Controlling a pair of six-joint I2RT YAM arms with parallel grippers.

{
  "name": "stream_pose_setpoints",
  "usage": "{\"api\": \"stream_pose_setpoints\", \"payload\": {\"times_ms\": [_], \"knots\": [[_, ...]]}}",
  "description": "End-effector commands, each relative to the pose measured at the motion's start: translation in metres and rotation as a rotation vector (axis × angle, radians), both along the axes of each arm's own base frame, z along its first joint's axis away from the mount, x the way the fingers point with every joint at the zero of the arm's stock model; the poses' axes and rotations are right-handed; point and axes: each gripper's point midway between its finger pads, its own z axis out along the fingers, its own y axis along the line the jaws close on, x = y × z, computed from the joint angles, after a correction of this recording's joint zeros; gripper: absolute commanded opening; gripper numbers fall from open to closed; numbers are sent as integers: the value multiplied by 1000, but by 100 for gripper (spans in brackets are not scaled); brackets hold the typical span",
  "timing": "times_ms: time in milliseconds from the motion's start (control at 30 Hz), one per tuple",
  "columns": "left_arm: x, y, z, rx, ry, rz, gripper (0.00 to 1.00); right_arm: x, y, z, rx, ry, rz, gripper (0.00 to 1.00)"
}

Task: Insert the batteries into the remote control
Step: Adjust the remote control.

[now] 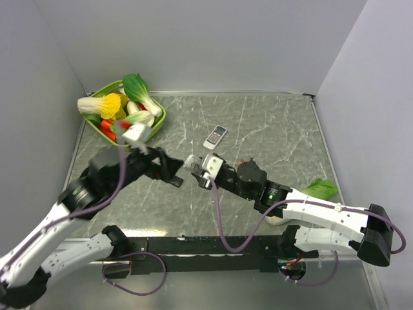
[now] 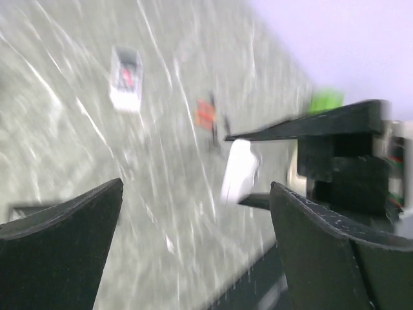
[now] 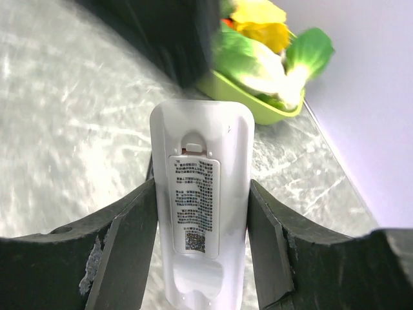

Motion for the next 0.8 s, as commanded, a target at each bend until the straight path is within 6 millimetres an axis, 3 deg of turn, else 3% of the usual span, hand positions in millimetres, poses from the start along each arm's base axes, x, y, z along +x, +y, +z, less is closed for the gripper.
{"api": "stream_pose_setpoints", "payload": {"times_ms": [0, 67, 200, 500, 633, 767], "knots": [[11, 34, 34, -232, -204, 199, 99, 21, -15, 36, 250, 139, -170, 0], [6, 35, 43, -315, -253, 186, 99, 27, -19, 37, 314, 220, -217, 0], [3, 25, 12, -330, -244, 138, 99, 33, -26, 48, 435, 366, -281, 0], [-3, -30, -32, -419, -176, -68, 99, 31, -55, 72, 692, 485, -374, 0], [-9, -51, -22, -504, -175, -112, 99, 31, -62, 72, 737, 483, -387, 0], [-21, -84, -27, -504, -136, -184, 99, 31, -60, 67, 732, 489, -383, 0]]}}
